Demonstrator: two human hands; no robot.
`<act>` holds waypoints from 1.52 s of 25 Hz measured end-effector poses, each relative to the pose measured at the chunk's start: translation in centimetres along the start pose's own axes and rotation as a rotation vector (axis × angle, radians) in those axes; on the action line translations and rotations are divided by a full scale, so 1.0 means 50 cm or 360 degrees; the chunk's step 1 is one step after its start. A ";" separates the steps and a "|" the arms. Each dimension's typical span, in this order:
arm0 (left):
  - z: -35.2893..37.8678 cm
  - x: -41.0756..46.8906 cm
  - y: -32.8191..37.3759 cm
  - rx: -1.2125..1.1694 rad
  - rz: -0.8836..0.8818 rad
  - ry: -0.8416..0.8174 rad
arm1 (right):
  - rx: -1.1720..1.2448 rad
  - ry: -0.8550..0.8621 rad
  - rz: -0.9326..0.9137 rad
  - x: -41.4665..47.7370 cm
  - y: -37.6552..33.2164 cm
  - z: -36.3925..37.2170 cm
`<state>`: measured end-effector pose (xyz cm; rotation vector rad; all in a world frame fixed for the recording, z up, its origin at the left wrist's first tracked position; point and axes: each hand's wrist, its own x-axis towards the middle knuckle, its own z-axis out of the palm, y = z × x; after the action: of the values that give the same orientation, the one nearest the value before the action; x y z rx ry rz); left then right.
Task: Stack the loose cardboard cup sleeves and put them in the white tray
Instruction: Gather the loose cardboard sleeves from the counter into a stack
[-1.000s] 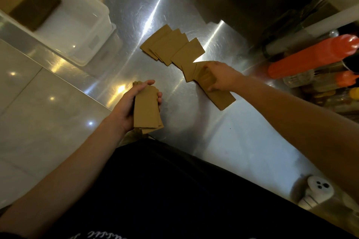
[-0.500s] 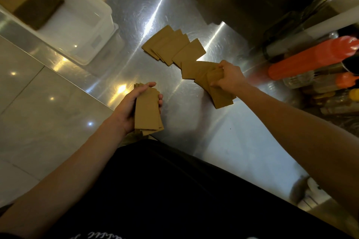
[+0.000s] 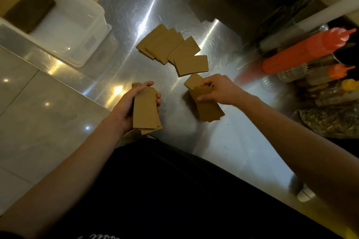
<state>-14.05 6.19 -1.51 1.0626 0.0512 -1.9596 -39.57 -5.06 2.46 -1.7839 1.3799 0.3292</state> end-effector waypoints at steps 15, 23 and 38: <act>-0.023 -0.011 0.000 -0.0040 0.0056 0.0047 | -0.0884 -0.0341 -0.0269 0.142 0.019 -0.017; -0.021 -0.004 -0.001 -0.0024 0.0063 0.0045 | -0.1432 -0.0085 -0.0387 0.130 0.027 -0.017; 0.038 0.030 0.011 0.0108 -0.0024 -0.0093 | 0.0875 -0.0030 -0.0242 -0.060 -0.079 -0.104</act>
<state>-15.29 4.07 -1.15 1.0507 -0.0396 -2.0172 -38.54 -6.70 9.38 -1.4064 1.1693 -0.1108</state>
